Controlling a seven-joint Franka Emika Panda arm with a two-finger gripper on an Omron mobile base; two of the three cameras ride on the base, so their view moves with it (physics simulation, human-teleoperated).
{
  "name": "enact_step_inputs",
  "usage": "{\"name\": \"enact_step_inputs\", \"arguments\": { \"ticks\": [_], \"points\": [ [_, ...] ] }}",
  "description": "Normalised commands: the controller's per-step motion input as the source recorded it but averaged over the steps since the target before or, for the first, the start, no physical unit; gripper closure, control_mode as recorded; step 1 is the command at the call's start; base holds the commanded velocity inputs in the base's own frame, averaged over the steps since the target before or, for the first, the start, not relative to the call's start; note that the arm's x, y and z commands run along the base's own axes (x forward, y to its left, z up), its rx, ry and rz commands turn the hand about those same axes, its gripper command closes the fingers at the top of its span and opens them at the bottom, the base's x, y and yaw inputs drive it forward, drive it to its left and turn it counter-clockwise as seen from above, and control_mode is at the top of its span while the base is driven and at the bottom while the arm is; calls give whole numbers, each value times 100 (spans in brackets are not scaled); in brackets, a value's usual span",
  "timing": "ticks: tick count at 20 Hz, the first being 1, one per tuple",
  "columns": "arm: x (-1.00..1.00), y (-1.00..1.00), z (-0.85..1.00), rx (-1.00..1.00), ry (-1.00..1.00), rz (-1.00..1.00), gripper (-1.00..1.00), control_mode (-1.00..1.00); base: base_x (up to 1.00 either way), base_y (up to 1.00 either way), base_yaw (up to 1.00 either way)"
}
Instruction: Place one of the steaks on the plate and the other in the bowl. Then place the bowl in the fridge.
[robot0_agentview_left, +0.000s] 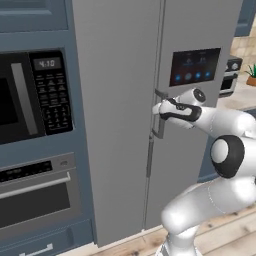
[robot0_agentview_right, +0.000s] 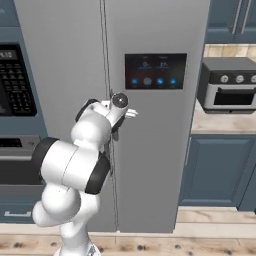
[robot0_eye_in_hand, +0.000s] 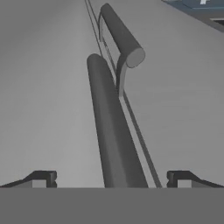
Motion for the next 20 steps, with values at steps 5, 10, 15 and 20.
{"name": "enact_step_inputs", "arguments": {
  "ticks": [5,10,15,20],
  "points": [
    [56,0,-37,4,-2,0,-100,-100,0,0,0],
    [51,0,-56,11,-21,5,-100,-100,0,0,0],
    [46,0,-60,13,-27,9,-100,-100,0,0,0],
    [58,0,-29,5,-9,7,100,-100,0,0,0]
  ]
}}
